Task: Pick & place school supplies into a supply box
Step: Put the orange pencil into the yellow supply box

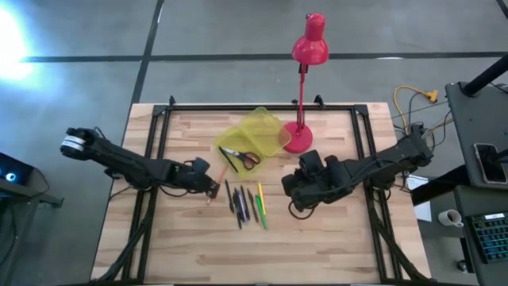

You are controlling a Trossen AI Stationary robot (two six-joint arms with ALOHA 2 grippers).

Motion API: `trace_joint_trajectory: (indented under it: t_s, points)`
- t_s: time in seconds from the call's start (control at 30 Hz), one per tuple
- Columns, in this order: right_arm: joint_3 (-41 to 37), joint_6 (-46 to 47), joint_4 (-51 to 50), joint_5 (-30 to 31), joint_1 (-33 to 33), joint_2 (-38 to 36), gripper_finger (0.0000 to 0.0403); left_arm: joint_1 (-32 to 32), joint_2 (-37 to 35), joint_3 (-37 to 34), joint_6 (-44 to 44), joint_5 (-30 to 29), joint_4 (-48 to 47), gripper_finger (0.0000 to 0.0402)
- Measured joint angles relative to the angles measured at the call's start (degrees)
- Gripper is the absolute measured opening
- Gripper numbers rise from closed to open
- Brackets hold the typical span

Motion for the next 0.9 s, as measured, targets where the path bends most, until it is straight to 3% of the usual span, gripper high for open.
trace_joint_trajectory:
  t_s: [0.3, 0.5, 0.7, 0.9]
  points:
    - [-0.38, -1.67, -0.08, -0.17, -0.56, 0.45, 0.0099, 1.19, 13.29, 4.68, -2.87, 0.26, 0.31, 0.0103]
    - [-0.65, -1.77, -0.21, -0.17, -0.62, 0.46, 0.0096, 1.02, 21.24, 7.12, -1.06, 1.61, -1.18, 0.0115]
    - [-1.06, -1.77, -0.25, -0.17, -0.62, 0.46, 0.01, 0.38, 25.65, 9.55, 2.08, 1.97, -8.0, 0.0096]
    - [-1.27, -1.92, -0.22, -0.17, -0.62, 0.46, 0.0095, 0.24, 25.78, 8.08, 5.39, 3.47, -13.74, 0.0015]
